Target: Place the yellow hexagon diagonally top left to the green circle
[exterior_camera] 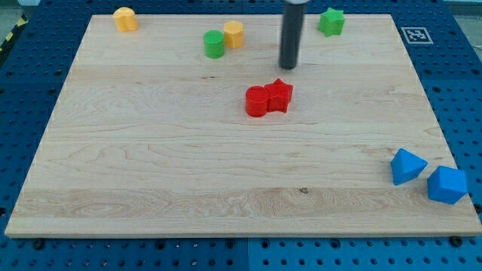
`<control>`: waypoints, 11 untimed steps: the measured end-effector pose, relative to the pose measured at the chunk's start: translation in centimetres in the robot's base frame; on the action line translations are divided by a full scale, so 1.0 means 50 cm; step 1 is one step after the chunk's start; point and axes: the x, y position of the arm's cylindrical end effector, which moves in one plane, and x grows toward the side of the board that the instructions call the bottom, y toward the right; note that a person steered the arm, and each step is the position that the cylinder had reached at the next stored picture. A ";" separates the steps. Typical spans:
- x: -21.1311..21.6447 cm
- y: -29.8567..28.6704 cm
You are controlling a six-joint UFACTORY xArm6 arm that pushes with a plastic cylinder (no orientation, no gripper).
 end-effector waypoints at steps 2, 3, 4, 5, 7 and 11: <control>-0.077 -0.047; -0.084 -0.093; -0.098 -0.175; -0.139 -0.205; -0.142 -0.216; -0.123 -0.423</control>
